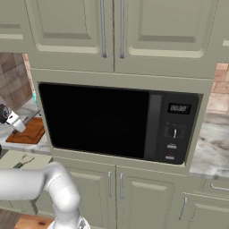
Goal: Open the drawer on the left and place the cutting tools on the cutting board.
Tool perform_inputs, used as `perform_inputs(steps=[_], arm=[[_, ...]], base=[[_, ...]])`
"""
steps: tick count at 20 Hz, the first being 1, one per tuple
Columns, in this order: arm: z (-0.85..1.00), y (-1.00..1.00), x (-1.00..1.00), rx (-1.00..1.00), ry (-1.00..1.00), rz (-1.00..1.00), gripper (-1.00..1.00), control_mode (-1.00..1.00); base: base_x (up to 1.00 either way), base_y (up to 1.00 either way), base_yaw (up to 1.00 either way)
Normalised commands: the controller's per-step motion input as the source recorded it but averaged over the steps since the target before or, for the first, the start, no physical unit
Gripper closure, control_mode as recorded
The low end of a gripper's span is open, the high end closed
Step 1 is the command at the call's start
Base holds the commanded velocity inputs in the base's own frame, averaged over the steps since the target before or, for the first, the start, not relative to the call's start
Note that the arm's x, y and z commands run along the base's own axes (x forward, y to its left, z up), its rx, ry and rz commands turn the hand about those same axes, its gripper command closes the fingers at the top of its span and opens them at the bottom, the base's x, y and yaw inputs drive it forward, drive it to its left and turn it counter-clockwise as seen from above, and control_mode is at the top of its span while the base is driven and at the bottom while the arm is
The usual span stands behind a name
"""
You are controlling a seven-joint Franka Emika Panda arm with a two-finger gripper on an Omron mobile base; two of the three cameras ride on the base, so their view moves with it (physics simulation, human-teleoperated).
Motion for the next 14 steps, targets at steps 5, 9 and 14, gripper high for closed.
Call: perform_inputs(steps=[5,9,14], arm=[[-0.27,0.17,0.07,0.00,0.00,0.08,1.00,-1.00],[-0.29,0.16,0.17,0.00,0.00,0.08,1.00,-1.00],[-0.27,0.03,0.34,0.00,0.00,0.06,1.00,-1.00]], base=[[0.00,0.00,0.00],[0.00,0.00,0.00],[0.00,0.00,0.00]])
